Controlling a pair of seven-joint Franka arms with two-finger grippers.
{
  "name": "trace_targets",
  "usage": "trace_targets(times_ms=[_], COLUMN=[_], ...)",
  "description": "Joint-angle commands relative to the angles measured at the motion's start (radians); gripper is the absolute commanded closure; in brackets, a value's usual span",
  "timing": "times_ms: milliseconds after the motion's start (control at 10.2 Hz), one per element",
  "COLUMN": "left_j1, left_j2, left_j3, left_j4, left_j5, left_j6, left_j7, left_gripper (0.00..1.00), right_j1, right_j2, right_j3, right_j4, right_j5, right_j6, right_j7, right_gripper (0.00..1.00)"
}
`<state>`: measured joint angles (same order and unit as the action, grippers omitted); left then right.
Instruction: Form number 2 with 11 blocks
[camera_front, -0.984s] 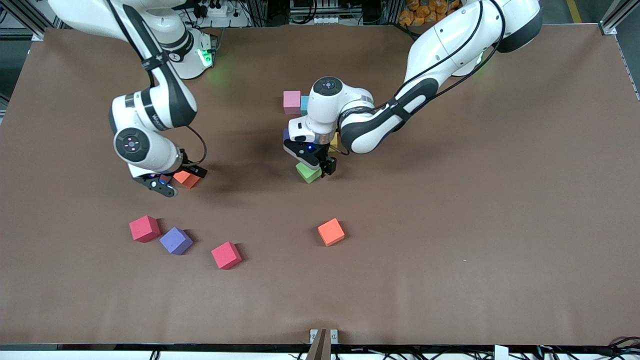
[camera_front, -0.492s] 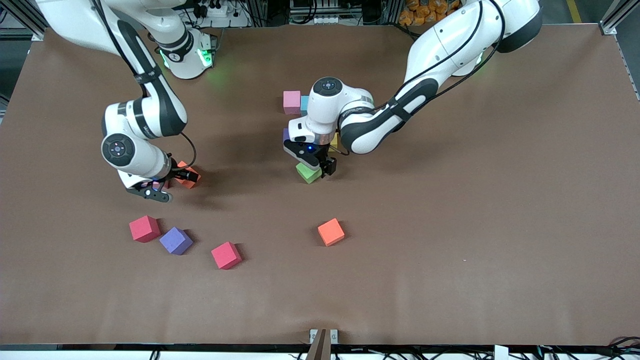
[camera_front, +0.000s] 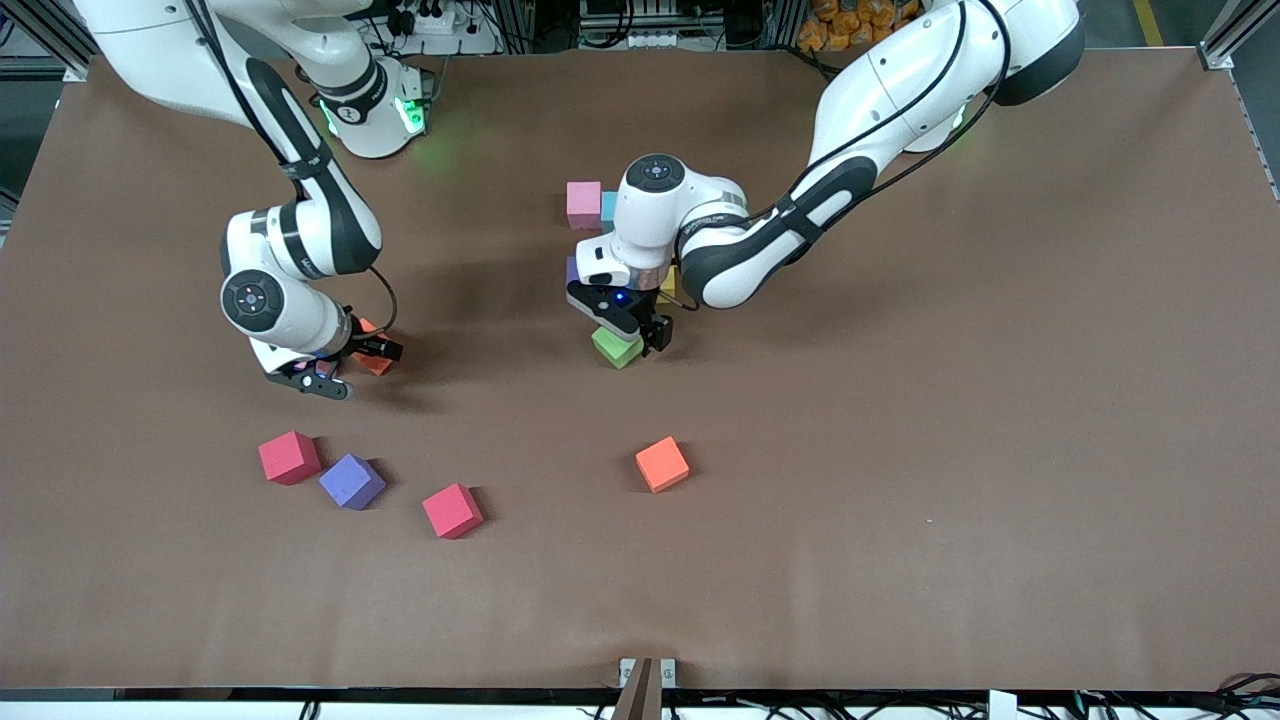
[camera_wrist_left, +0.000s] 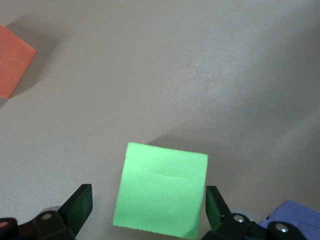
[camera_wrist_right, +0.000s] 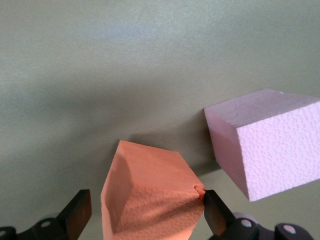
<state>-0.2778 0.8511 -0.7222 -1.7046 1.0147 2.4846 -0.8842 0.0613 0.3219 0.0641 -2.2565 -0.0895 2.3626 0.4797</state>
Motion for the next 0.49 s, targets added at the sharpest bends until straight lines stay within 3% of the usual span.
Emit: trace_targets(times_ms=[0, 394], left_j1=[-0.018, -0.038], left_j2=[0.023, 0.043], left_j3=[0.003, 0.003], left_j4=[0.042, 0.068], left_j5=[0.019, 0.018], left_j6=[0.005, 0.007], left_j7=[-0.033, -0.042], left_gripper=[0.00, 0.00], right_j1=[-0.021, -0.020], right_j2=[-0.035, -0.060], right_j3=[0.010, 0.014], right_j4=[-0.037, -0.021], right_j5=[-0.007, -0.001], right_j6=[0.011, -0.008], right_j7=[-0.012, -0.012], right_gripper=[0.00, 0.00])
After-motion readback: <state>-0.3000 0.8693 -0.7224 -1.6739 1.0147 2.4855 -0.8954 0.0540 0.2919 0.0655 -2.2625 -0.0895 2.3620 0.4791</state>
